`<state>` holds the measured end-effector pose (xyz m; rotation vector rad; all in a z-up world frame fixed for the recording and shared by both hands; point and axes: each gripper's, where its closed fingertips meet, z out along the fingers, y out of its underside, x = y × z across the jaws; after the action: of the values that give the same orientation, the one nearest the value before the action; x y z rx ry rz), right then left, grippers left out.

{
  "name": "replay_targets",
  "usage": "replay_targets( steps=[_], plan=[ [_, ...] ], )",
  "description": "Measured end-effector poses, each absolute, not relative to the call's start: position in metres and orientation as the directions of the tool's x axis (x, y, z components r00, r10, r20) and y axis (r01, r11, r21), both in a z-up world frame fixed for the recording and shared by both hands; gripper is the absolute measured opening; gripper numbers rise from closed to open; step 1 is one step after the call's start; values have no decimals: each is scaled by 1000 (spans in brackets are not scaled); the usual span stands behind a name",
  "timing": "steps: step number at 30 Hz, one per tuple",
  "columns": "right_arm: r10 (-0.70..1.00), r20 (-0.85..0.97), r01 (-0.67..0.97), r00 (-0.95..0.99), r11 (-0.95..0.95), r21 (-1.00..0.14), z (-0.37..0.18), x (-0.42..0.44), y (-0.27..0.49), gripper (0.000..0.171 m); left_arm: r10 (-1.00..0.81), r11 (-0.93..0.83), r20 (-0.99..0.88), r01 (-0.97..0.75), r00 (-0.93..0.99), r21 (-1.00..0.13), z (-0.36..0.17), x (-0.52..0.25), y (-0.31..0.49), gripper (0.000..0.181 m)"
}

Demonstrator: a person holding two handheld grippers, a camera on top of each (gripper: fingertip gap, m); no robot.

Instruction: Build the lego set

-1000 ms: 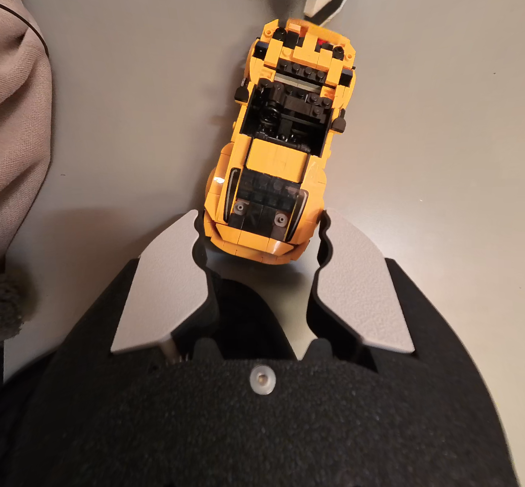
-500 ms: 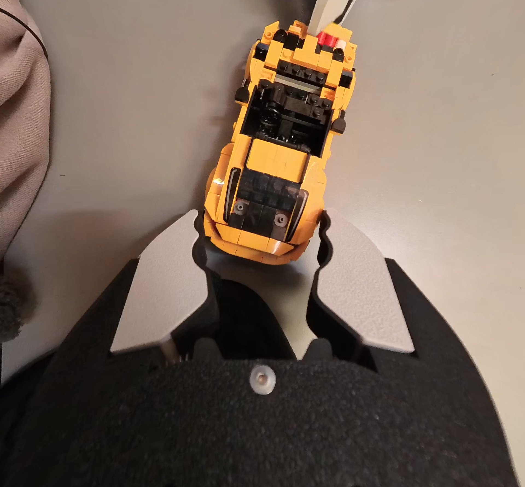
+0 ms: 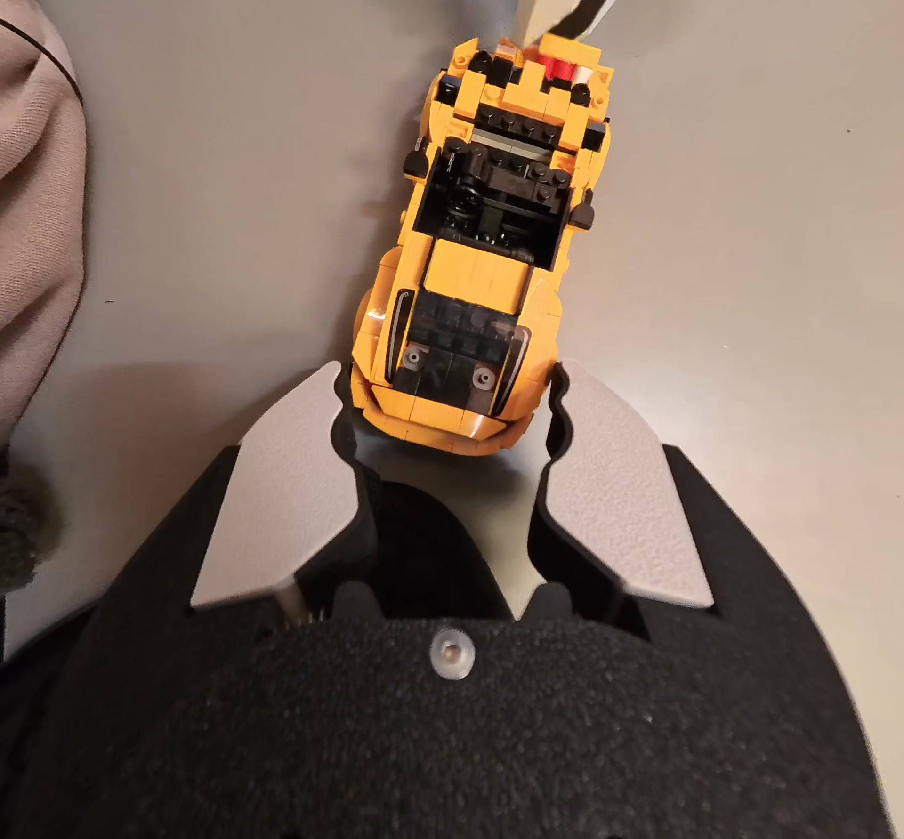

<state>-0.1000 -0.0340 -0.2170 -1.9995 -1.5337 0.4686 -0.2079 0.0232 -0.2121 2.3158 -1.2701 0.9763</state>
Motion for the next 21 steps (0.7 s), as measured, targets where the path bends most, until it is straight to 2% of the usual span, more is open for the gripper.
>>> replay_targets(
  steps=[3,10,21],
  plan=[
    [957,72,759,279,-174,-627,-217,-100,-34,77,-622,-519,699,-854,353,-30,-211,-208,22,27],
    [959,75,759,274,-167,-630,-217,-100,-35,77,-624,-494,708,-869,330,-29,-214,-210,23,16],
    [959,76,758,272,-165,-631,-216,-101,-35,77,-608,-442,731,-897,308,10,-215,-217,18,15]
  ],
)
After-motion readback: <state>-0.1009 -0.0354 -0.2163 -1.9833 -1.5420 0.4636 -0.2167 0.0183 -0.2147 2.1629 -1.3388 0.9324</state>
